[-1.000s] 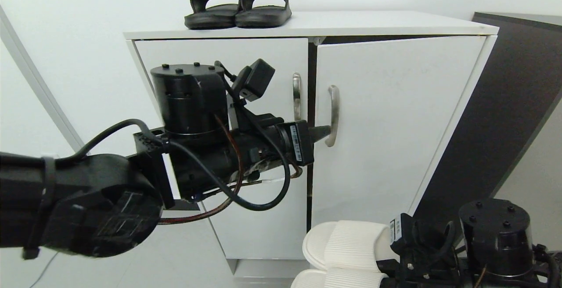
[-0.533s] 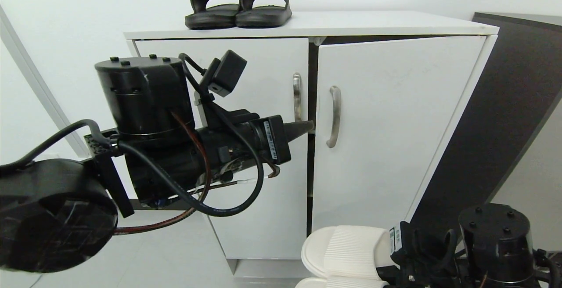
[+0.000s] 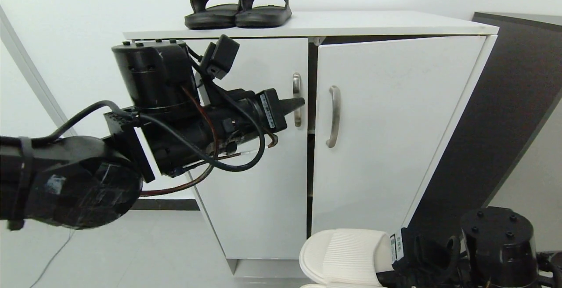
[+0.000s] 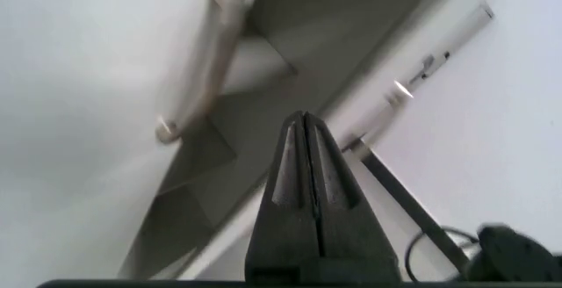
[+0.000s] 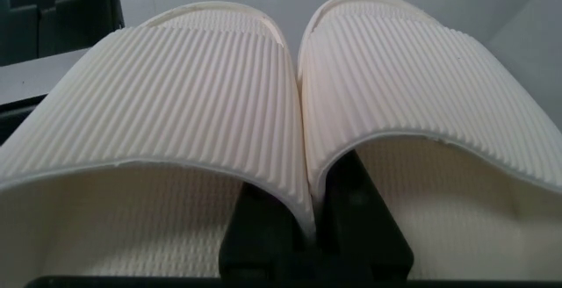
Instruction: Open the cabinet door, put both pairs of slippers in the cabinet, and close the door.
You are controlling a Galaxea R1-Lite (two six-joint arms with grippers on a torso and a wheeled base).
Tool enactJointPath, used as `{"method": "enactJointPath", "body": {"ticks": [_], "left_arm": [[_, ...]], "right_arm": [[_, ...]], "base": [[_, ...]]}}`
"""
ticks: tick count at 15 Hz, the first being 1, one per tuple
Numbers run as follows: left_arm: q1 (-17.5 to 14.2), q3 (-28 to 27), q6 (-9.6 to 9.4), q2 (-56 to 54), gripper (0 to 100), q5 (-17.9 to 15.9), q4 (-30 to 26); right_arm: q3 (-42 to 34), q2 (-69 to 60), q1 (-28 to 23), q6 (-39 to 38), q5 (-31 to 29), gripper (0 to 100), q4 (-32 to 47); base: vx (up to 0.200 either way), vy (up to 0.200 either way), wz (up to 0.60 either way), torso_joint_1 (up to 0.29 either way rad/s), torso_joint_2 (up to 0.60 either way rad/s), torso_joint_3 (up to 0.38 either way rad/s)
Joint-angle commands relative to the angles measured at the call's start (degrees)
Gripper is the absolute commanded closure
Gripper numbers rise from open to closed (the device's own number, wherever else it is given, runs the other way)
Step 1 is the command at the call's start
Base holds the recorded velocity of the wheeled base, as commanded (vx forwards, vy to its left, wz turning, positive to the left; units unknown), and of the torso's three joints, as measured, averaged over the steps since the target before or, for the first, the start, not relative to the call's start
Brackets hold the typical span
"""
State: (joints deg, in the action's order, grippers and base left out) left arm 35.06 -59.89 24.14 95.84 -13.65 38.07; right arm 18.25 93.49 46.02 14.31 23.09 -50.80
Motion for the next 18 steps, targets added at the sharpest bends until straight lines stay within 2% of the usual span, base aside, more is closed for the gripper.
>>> {"method": "enactJointPath", "body": {"ticks": [1,8,10,15,18], "left_arm": [[-0.2,-3.2,0.12,3.9,100,0.0,0.0],[-0.6,-10.6,0.47,9.5,100,-0.3,0.0],[-0.6,-11.0,1.53,10.0,100,-0.3,0.0],[-0.5,-12.3,2.32,10.5,100,0.0,0.1],[0.0,-12.1,2.32,10.7,100,0.0,0.2]], "right_arm": [[-0.1,-0.1,0.1,0.0,0.0,100,0.0],[-0.2,0.3,0.6,0.0,0.0,100,0.1],[-0.2,0.5,0.6,0.0,-0.1,100,0.1],[-0.4,0.4,1.6,0.0,-0.1,100,0.1],[-1.1,0.1,2.7,-0.1,0.0,100,0.1]], "base": [[0.000,0.000,0.00,0.000,0.00,0.000],[0.000,0.000,0.00,0.000,0.00,0.000],[0.000,0.000,0.00,0.000,0.00,0.000],[0.000,0.000,0.00,0.000,0.00,0.000],[-0.200,0.000,0.00,0.002,0.00,0.001]]}}
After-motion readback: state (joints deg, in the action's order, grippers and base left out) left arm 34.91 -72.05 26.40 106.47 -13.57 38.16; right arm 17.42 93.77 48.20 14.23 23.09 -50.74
